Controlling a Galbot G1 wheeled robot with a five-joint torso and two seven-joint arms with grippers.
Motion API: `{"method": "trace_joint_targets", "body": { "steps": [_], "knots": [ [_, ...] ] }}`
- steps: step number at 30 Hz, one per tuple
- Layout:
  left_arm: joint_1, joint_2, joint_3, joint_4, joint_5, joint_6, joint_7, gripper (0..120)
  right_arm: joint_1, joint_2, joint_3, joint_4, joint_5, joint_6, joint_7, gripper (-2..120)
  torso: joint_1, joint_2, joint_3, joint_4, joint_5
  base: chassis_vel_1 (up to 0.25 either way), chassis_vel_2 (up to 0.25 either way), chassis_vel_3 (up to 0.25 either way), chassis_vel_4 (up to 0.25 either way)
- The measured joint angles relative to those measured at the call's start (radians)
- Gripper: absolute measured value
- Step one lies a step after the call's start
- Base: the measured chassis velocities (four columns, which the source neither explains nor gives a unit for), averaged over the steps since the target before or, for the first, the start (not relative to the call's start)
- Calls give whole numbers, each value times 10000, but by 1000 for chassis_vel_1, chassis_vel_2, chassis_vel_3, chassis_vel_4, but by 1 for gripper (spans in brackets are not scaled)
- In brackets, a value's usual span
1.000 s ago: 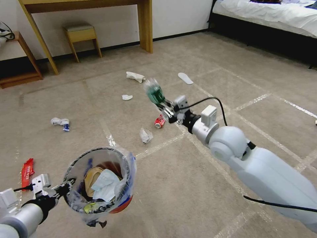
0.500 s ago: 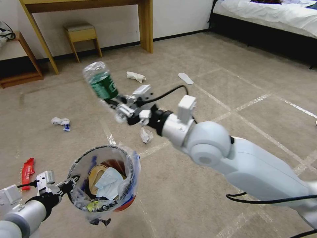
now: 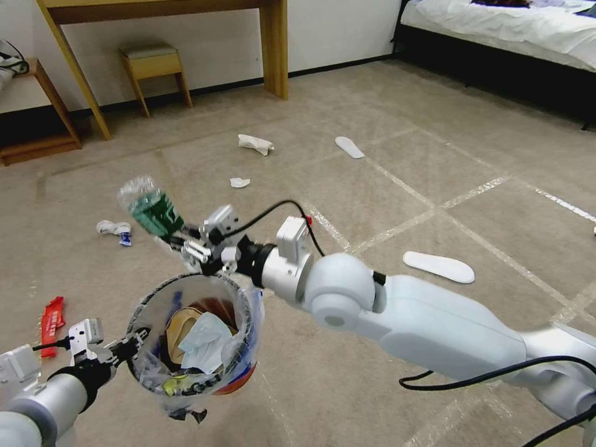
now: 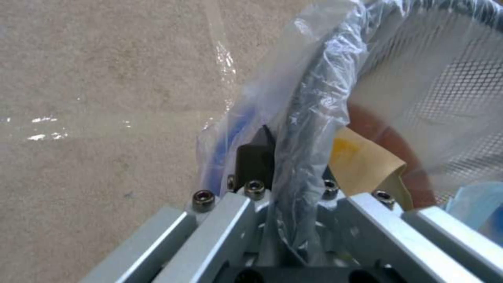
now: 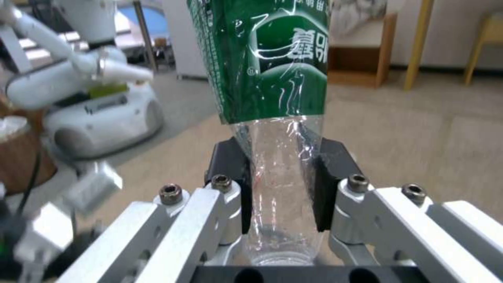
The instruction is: Pick up the trash bin and place the garbage on the floor into it.
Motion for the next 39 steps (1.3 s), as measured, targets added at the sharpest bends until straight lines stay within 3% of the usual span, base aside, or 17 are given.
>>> {"method": "trace_joint_targets", "body": {
  "steps": [20,39],
  "knots": [
    [-78,84,-114,15,-185,-9,-62,1,-225,715,-1583,-969,-621,345,2,20,0,0,0,2,0,0,0,0,0],
    [-23,37,-231,-31,-230,-10,-63,1,-447,711,-1920,-1223,-992,491,-81,20,0,0,-1,1,1,0,0,0,0]
  ]
}}
